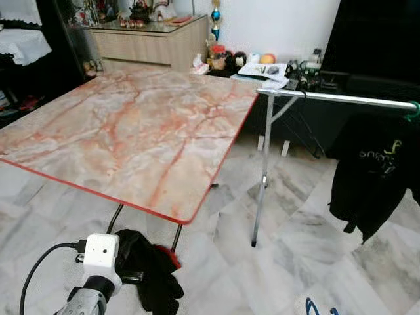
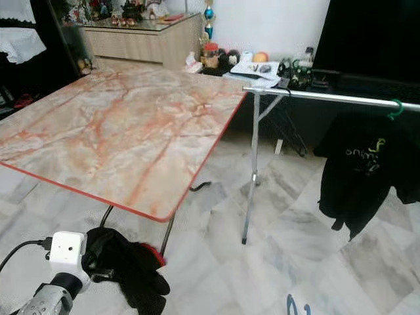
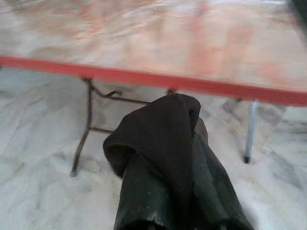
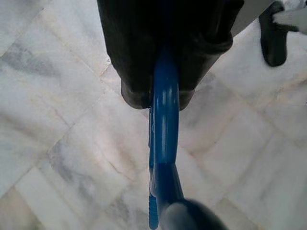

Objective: Hang hanger

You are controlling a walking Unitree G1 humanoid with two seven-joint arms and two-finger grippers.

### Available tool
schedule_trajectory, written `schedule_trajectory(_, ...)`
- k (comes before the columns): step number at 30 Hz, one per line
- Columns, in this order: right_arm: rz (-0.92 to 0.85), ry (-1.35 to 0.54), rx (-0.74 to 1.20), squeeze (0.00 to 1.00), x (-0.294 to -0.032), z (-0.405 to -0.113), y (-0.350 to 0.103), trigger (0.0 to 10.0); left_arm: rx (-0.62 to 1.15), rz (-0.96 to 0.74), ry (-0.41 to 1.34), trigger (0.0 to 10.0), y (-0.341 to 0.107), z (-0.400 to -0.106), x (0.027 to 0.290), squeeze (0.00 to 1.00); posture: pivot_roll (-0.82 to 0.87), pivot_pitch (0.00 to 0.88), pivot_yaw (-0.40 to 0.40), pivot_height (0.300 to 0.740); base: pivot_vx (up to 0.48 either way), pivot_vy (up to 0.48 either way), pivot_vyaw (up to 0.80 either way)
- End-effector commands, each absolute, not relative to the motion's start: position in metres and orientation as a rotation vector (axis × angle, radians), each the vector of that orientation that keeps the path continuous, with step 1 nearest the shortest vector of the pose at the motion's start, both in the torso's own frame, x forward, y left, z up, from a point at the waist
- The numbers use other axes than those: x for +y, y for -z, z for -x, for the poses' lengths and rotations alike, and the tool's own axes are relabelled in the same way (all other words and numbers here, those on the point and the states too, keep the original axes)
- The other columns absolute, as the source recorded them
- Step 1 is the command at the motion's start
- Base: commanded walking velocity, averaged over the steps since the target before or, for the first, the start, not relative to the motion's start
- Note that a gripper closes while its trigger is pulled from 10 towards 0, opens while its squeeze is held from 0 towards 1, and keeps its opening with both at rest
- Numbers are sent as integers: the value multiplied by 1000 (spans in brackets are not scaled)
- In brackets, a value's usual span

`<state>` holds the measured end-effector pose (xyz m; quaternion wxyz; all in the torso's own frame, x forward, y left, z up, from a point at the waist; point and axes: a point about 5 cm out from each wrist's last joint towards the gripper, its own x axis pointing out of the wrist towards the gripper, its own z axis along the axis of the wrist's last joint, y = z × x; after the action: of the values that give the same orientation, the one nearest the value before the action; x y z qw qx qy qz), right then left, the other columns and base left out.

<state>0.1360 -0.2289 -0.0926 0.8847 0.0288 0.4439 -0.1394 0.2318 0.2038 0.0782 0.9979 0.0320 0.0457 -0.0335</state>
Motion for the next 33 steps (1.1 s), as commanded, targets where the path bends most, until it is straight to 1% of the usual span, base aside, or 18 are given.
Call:
schedule_trajectory(1,-74,272,914,0,-221,-141,93,10000,73,-76,52,10000,-83,-232,209,0,175,44,13,740,0,416,0)
schedule_trajectory(10,-81,266,909,0,-220,-143,92,10000,72,-76,56,10000,-82,-232,208,0,177,32,12,740,0,415,0)
schedule_trajectory(18,-80,260,908,0,-219,-144,92,10000,71,-76,55,10000,-83,-232,208,0,177,36,10,740,0,414,-752)
schedule_trajectory(33,-83,262,889,0,-218,-146,91,10000,65,-80,46,10000,-85,-233,210,0,184,50,9,740,0,412,0)
